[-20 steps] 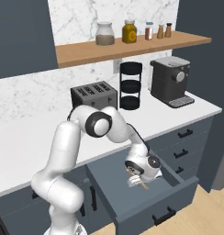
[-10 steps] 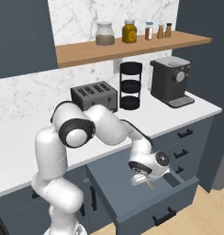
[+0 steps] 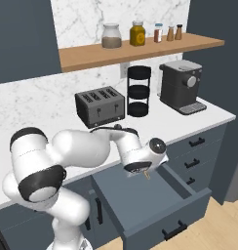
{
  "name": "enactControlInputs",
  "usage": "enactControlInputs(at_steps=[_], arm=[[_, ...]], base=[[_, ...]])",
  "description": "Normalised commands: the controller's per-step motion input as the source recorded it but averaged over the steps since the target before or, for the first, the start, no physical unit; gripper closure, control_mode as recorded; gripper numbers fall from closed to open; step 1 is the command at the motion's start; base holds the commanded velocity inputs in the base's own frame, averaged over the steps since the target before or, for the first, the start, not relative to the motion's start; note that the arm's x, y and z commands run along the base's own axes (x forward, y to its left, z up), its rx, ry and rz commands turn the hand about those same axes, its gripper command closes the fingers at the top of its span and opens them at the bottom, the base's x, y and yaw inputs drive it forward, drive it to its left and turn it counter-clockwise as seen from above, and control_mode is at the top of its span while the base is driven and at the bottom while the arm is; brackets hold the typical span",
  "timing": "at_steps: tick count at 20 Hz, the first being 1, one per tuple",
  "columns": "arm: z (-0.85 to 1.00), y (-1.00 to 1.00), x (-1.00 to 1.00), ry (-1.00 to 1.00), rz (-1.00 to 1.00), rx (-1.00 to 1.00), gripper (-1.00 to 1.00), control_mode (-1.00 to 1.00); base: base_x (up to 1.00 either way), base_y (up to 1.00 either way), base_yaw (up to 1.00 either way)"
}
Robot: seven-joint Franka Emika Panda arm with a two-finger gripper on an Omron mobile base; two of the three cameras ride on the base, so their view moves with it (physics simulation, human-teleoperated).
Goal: Pick the wooden spoon from the drawer and place it on the counter.
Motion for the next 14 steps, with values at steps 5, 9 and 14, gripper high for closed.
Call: enactControlInputs(at_steps=[5, 9, 14], arm=[[0.94, 0.97, 0.15, -0.02, 0.03, -0.09, 1.0, -1.0], [0.48, 1.0, 0.08, 0.07, 0.19, -0.07, 1.0, -1.0], [0.17, 1.0, 0.05, 0.13, 0.23, -0.03, 1.0, -1.0]], base=[[0.0, 0.0, 0.0], [0.0, 0.0, 0.0], [0.0, 0.0, 0.0]])
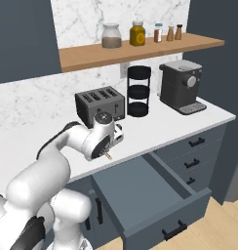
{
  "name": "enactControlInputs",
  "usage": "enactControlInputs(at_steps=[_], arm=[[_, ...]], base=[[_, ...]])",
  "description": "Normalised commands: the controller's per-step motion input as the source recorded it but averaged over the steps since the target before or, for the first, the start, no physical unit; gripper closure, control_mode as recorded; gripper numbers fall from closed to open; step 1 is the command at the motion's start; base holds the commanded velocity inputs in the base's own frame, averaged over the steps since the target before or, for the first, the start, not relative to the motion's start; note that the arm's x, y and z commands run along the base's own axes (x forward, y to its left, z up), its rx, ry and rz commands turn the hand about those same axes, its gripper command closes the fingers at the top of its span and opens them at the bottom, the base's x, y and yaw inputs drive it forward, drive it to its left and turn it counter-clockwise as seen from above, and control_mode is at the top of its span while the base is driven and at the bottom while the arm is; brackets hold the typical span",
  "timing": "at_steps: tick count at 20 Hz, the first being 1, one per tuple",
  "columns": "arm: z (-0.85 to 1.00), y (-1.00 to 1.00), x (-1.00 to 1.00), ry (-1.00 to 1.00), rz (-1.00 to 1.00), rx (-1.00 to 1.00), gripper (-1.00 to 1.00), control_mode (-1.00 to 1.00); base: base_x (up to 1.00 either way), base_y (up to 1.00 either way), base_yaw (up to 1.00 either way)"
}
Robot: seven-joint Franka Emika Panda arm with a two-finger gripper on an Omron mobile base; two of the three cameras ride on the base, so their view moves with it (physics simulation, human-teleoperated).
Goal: Pick the wooden spoon from the drawer and place it on the counter.
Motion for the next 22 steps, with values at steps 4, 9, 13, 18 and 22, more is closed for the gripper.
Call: enactControlInputs(at_steps=[4, 9, 13, 18, 22], arm=[[0.02, 1.0, 0.38, 0.11, 0.25, 0.0, 1.0, -1.0], [-0.18, 0.39, 0.77, 0.0, 0.31, 0.0, 1.0, -1.0], [-0.42, 0.16, 0.83, 0.0, 0.25, 0.0, 1.0, -1.0], [-0.45, 0.24, 0.54, -0.06, 0.13, 0.0, -1.0, -1.0], [-0.01, 0.42, 0.16, -0.14, 0.0, -0.03, -1.0, -1.0]], base=[[0.0, 0.0, 0.0], [0.0, 0.0, 0.0], [0.0, 0.0, 0.0], [0.0, 0.0, 0.0], [0.0, 0.0, 0.0]])
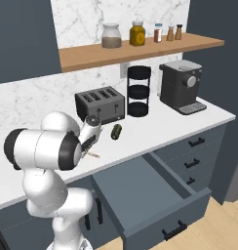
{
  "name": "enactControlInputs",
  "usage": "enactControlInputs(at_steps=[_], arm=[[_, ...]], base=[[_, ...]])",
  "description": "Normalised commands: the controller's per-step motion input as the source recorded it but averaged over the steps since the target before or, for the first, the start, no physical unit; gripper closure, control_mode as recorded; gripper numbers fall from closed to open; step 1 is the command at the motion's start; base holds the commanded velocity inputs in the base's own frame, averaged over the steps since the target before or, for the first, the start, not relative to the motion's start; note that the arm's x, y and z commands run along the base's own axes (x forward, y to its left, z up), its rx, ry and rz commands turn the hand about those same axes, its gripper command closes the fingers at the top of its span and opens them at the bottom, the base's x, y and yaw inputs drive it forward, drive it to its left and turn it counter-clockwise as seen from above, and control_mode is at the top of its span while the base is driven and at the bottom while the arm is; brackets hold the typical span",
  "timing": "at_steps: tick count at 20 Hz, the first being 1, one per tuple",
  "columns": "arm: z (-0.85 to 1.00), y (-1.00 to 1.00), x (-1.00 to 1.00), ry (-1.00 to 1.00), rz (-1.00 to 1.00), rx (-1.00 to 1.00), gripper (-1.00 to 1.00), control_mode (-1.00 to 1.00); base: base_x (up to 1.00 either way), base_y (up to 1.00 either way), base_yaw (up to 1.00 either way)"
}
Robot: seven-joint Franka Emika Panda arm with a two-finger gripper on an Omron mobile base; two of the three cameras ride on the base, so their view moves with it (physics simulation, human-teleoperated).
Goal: Pick the wooden spoon from the drawer and place it on the counter.
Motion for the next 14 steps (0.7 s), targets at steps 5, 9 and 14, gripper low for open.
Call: enactControlInputs(at_steps=[5, 9, 14], arm=[[0.37, 0.17, -0.32, -0.29, 0.0, -0.01, -1.0, -1.0], [0.94, -0.19, -1.0, -0.31, 0.0, 0.0, -1.0, -1.0], [1.0, -0.33, -0.7, -0.14, 0.0, 0.0, -1.0, -1.0]], base=[[0.0, 0.0, 0.0], [0.0, 0.0, 0.0], [0.0, 0.0, 0.0]])
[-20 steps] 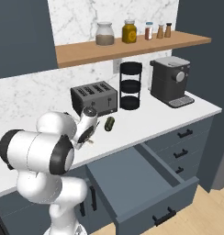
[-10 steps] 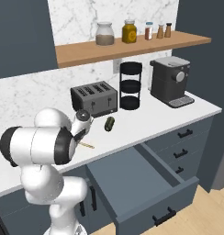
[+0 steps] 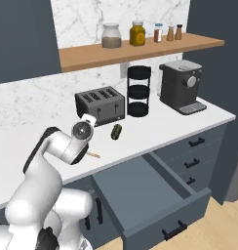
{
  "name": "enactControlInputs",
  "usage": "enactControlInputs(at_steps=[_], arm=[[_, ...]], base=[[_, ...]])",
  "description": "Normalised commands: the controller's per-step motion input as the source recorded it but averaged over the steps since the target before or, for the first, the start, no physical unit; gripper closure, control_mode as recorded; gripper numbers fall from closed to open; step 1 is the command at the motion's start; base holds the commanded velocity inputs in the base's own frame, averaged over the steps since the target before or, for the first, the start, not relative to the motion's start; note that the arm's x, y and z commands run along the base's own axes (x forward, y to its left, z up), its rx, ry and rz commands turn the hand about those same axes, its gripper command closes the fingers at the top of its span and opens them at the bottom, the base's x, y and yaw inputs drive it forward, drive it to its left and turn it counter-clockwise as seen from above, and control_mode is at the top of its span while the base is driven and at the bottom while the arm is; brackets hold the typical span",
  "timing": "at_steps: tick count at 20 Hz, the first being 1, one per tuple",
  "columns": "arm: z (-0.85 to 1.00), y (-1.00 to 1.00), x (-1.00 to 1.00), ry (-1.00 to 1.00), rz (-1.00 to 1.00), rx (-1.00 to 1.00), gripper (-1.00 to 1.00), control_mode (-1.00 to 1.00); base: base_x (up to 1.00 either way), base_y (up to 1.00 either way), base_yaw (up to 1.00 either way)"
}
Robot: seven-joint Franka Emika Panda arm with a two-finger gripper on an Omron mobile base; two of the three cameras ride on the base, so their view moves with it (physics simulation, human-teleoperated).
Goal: Pick the wooden spoon from the drawer and place it on the counter.
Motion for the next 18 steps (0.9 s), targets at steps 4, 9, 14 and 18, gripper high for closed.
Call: enactControlInputs(at_steps=[4, 9, 14, 18], arm=[[1.0, -0.27, -0.3, -0.05, 0.0, 0.0, -1.0, -1.0], [0.61, -0.2, -0.08, 0.0, 0.0, 0.0, -1.0, -1.0], [0.0, -0.21, -0.02, -0.01, 0.0, 0.0, -1.0, -1.0], [0.0, -0.54, -0.1, 0.0, 0.01, 0.0, -1.0, -1.0]], base=[[0.0, 0.0, 0.0], [0.0, 0.0, 0.0], [0.0, 0.0, 0.0], [0.0, 0.0, 0.0]])
